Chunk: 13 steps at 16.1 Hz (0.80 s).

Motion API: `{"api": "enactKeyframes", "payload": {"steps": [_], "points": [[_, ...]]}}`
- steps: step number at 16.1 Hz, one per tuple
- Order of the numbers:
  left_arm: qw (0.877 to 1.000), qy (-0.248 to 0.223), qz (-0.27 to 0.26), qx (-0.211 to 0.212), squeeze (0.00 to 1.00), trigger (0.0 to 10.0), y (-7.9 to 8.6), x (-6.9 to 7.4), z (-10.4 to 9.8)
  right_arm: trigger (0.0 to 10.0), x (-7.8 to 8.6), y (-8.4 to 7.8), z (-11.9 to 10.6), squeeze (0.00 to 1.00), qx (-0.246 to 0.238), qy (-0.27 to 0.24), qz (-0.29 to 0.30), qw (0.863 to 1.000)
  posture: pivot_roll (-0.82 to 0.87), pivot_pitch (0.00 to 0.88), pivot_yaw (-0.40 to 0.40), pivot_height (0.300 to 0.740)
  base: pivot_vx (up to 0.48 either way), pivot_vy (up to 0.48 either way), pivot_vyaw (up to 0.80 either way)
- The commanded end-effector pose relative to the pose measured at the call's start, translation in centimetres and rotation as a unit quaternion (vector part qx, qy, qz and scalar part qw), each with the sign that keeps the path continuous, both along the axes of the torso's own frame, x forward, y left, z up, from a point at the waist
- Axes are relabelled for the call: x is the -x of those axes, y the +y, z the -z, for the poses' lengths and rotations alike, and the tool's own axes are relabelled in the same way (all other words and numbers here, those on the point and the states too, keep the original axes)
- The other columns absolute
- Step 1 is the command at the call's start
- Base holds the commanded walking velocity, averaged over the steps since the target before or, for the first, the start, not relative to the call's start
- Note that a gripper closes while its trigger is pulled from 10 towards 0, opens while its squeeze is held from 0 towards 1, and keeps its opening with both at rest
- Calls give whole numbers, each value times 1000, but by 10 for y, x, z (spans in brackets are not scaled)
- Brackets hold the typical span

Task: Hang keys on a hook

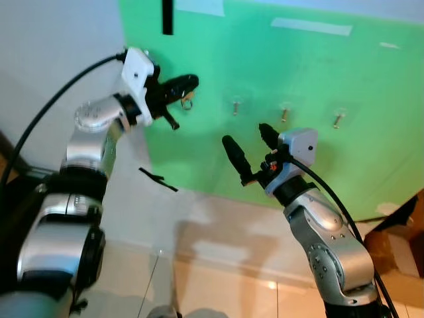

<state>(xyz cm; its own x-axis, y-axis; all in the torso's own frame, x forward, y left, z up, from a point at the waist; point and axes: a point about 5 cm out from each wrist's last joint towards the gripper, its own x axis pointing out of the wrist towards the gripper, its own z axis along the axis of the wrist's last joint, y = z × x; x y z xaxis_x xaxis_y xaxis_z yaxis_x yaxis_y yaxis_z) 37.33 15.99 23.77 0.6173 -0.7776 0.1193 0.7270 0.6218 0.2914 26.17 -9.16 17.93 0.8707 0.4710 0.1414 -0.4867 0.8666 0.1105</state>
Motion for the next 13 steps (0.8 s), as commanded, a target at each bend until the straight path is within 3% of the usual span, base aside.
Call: {"api": "enactKeyframes", "payload": {"steps": [1,2,5,13], "points": [[1000,-28,-4,10,0,10000,-3,7,-4,10000,3,-2,-3,0,1,-9,6,1000,9,0,5,740,0,0,0],[999,-30,-21,32,0,10000,-1,12,0,10000,3,-2,-3,0,0,-9,7,1000,9,0,5,740,0,0,0],[998,-31,-40,45,0,10000,3,16,5,10000,4,0,-2,0,0,-9,5,1000,14,0,-4,740,0,0,0],[994,-44,-43,87,0,10000,-1,32,3,10000,11,-1,1,0,-2,-13,6,1000,12,0,-15,740,0,0,0]]}}
